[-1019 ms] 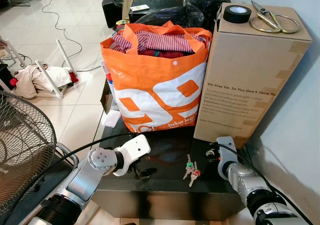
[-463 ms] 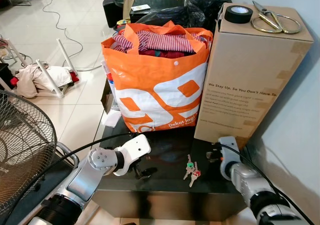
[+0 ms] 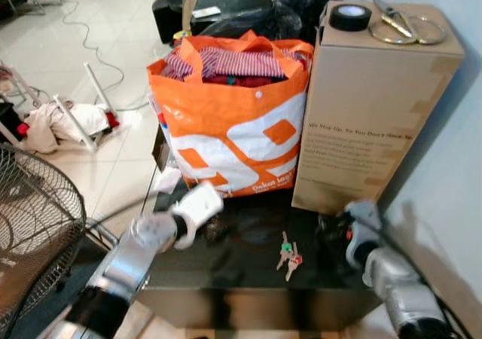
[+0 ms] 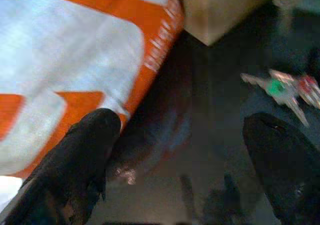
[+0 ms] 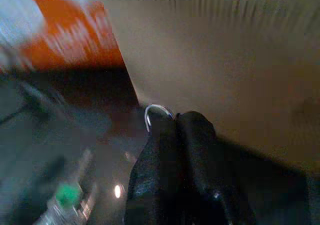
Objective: Hang keys on a hook
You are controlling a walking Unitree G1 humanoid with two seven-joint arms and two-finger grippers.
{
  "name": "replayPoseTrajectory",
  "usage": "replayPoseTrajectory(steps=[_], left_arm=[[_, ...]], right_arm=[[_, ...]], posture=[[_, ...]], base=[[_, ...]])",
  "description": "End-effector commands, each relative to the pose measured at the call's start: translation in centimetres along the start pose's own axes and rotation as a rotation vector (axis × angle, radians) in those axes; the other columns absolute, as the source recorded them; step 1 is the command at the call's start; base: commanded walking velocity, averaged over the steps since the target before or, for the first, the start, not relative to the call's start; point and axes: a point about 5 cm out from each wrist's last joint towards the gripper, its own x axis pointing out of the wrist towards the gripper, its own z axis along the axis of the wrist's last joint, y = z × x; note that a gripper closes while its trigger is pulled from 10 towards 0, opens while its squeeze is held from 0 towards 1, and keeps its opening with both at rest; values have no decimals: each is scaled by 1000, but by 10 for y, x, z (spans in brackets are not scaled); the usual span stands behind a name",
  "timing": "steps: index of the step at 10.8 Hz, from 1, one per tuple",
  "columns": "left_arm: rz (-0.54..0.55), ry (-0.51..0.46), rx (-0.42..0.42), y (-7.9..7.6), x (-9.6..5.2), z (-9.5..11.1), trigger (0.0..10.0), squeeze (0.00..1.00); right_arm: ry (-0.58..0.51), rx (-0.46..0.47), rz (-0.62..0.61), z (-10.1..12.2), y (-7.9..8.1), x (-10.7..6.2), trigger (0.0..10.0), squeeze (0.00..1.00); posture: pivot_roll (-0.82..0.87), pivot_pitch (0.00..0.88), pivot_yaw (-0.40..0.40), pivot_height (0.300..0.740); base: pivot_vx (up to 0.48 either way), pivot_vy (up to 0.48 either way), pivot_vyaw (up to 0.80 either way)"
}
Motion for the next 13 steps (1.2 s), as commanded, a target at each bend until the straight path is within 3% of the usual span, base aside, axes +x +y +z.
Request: replayPoseTrajectory(steps=[1,3,5,6,7,9,13], left_arm=[[38,-15,-23,5,-3,1,10000,0],[164,-85,-70,7,-11,10,10000,0],[437,-238,-152,27,-24,27,10000,0],[467,-298,-178,32,-24,40,10000,0],[486,-339,-156,33,-24,49,10000,0],[495,-309,-164,28,-23,46,10000,0],[543,-268,-149,25,-29,37,10000,0]], right_arm=[[-57,27,20,10,2,-4,0,0],[-238,61,30,38,12,-30,0,0],[-438,100,-16,74,25,-46,0,0],[-475,106,-46,84,28,-48,5333,0],[-474,88,-91,87,29,-46,10000,0],[-425,46,-214,88,29,-45,10000,0],[-358,-10,-236,94,36,-32,10000,0]], posture=[[-130,0,110,740],[-117,0,108,740],[-112,0,96,740],[-106,0,86,740],[-99,0,73,740],[-98,0,66,740],[-65,0,48,740]], base=[[0,0,0],[0,0,0],[0,0,0],[0,0,0],[0,0,0],[0,0,0],[0,0,0]])
